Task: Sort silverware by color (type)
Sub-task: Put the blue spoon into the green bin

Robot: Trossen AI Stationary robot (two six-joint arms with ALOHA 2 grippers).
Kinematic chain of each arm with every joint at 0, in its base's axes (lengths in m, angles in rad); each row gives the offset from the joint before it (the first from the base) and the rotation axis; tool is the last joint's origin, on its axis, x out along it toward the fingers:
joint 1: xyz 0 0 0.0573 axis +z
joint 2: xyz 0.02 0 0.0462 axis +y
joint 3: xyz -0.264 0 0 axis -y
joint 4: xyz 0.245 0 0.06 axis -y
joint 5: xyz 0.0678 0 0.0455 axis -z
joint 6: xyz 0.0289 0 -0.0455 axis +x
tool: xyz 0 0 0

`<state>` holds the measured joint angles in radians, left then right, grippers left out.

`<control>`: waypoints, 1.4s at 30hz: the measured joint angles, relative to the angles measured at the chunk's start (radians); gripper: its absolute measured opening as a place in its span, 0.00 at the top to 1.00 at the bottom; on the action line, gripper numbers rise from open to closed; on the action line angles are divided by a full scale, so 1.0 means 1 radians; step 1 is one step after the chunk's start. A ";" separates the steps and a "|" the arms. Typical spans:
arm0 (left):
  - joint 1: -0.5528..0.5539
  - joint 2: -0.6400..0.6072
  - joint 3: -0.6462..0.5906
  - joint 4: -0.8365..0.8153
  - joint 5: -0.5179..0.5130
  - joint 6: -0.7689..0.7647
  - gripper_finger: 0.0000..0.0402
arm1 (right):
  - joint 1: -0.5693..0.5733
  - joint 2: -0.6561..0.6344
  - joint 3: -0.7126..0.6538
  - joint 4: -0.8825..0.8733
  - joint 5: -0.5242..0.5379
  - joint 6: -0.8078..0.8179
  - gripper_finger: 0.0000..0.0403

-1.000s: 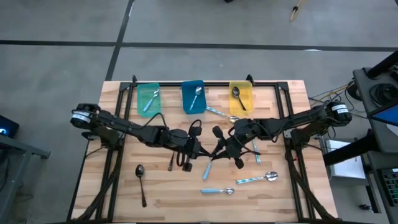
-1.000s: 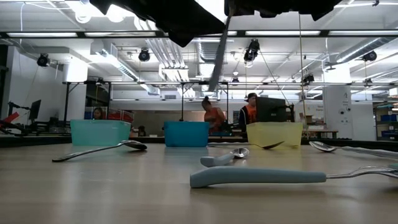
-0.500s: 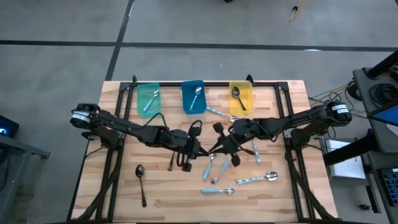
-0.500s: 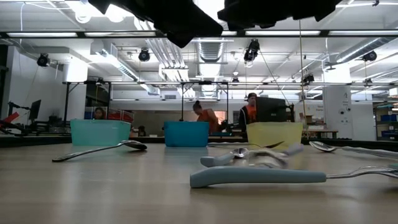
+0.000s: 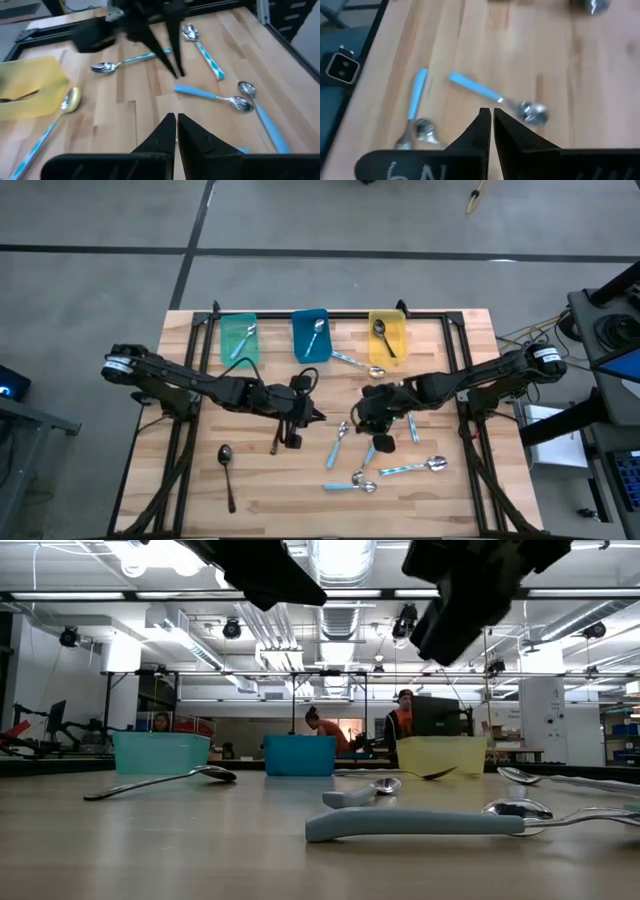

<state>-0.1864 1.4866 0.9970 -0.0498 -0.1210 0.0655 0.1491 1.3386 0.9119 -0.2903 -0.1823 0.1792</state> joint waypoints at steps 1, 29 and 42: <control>0.000 0.000 -0.001 0.000 -0.008 -0.008 1.00 | 0.004 0.001 0.000 -0.020 -0.001 0.046 0.97; -0.030 0.050 -0.003 -0.029 -0.030 -0.251 1.00 | 0.244 0.109 0.000 -0.077 0.147 0.190 0.72; -0.096 0.033 -0.003 0.043 -0.055 -0.222 1.00 | 0.273 0.279 0.000 -0.002 0.184 0.020 0.60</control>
<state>-0.2825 1.5191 0.9943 -0.0063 -0.1760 -0.1563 0.4220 1.6175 0.9119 -0.2926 0.0015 0.1989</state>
